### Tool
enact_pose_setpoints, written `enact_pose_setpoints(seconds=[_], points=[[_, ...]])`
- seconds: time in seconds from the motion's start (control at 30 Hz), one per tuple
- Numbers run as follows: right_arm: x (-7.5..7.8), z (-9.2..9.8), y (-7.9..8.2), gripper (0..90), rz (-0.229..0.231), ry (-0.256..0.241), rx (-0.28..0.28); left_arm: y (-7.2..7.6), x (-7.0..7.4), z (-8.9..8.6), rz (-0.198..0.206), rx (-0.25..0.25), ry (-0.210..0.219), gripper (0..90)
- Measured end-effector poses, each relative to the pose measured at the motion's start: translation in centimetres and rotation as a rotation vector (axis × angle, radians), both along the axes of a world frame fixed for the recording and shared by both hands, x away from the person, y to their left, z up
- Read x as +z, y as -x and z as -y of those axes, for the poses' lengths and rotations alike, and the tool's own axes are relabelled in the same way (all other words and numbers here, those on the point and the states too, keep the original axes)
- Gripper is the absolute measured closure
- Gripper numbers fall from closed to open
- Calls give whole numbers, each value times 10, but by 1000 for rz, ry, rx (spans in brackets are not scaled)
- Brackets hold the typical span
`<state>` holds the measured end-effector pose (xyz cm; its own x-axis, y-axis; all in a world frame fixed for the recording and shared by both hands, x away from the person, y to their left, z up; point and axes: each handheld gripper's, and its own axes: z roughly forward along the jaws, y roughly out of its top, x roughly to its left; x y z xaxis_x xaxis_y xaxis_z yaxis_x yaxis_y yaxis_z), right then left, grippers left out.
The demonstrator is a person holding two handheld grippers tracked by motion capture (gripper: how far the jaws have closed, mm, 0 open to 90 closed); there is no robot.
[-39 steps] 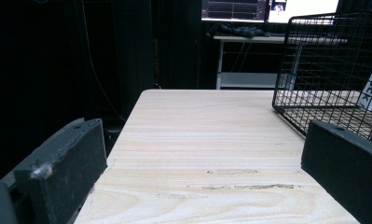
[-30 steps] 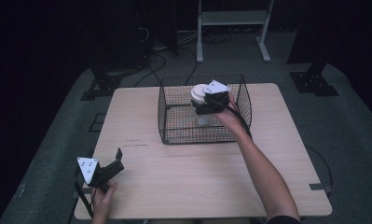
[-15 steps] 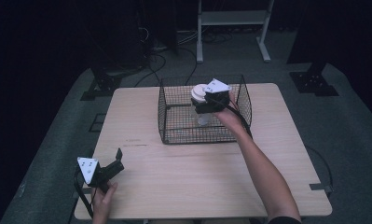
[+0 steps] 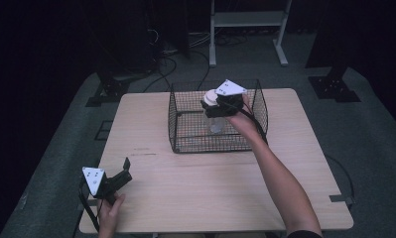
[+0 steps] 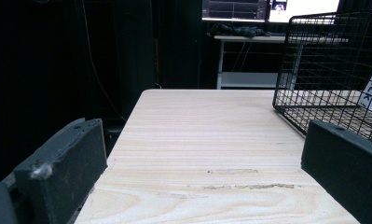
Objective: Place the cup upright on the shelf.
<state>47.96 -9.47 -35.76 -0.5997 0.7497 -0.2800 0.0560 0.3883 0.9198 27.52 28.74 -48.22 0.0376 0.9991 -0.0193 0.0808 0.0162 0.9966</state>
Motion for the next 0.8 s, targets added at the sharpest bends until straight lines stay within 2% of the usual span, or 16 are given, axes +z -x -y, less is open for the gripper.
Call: enact_pose_setpoints(seconds=[0.33,0.8], points=[[10,6,8,33,12,-9,10,0,0,0,-1,2,-2,0],[24,28,28,32,34,-20,0,1,0,0,1,2,-1,0]])
